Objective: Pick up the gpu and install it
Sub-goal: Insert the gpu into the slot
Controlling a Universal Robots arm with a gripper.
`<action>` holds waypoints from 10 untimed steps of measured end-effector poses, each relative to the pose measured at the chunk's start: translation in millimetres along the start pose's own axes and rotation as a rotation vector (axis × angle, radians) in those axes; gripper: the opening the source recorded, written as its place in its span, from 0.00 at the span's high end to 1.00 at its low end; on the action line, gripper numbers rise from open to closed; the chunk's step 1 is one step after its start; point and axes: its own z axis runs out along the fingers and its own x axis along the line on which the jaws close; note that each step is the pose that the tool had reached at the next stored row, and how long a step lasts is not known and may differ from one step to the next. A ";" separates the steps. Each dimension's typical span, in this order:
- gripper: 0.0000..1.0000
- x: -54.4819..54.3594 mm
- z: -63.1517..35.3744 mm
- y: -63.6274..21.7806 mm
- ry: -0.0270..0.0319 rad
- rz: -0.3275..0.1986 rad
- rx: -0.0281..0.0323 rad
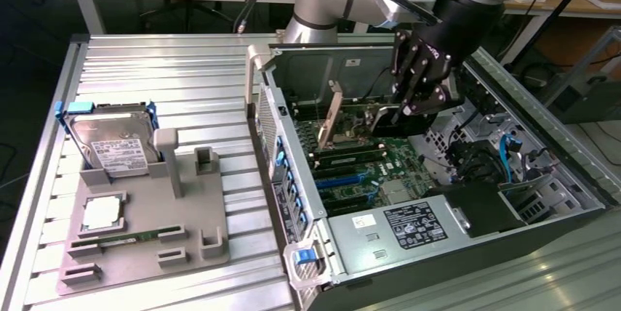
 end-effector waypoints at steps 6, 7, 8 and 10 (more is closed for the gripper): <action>0.73 0.0 0.4 0.0 -0.0004 0.000 0.0001; 0.73 0.0 0.7 0.0 -0.0004 0.000 0.0001; 0.73 0.0 1.0 0.0 -0.0004 0.000 0.0001; 0.73 0.0 1.7 -0.1 -0.0003 0.000 0.0001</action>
